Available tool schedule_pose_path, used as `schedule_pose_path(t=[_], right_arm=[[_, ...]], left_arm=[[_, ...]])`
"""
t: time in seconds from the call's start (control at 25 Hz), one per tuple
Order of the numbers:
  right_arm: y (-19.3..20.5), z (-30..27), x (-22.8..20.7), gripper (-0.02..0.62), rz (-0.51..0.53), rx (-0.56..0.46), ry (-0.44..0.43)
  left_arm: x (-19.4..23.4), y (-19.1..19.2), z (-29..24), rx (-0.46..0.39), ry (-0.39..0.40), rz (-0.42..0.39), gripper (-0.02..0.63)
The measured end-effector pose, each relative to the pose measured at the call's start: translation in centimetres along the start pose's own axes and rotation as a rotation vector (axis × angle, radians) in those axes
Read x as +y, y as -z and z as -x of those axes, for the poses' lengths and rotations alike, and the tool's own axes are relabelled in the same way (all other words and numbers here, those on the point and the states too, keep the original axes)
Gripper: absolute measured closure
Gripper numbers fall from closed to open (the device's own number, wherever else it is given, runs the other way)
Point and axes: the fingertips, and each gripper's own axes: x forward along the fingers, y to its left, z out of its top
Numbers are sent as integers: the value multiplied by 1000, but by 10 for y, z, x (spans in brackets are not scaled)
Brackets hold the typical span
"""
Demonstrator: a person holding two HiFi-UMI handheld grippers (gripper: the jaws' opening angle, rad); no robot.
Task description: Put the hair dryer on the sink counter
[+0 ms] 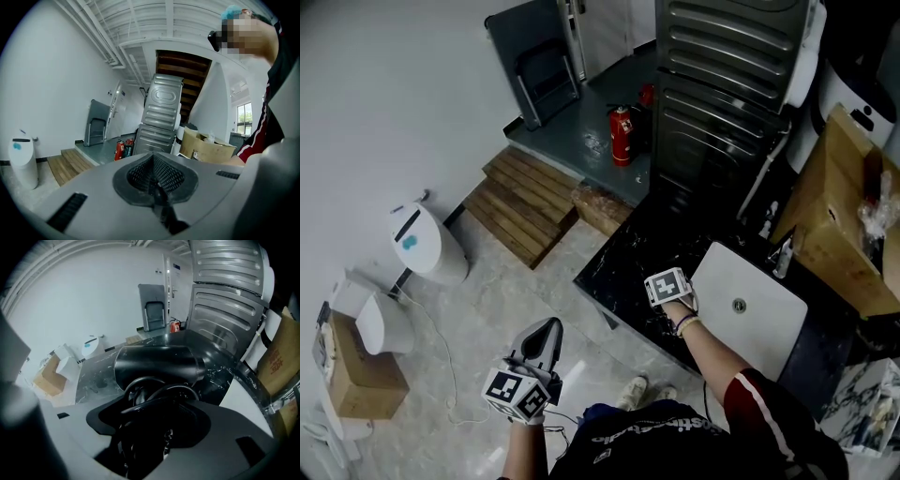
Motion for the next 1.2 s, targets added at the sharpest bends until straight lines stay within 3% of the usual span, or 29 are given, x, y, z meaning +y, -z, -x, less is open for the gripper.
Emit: schedule_pose_path(t=[0.32,0.68,0.92,1.04,1.2], right_arm=[[-3,3,7,308,29,-9,-14],[-15,31,7,308,24,-103,-30],[-52,97,-12,315,35,-325,16],[-71,150,-17,390,42,-474,21],[-60,219,-31,458,41,-625,50]], left_arm=[[1,-8,-2,-27,26,-29,592],[-9,-21,-14,-70,61,-54,592],[-29,-32,-30,-89,125,-77,592],[-46,-41,-41,-98,159,-70,592],[-80,-42,-61,-105,260,-95,592]])
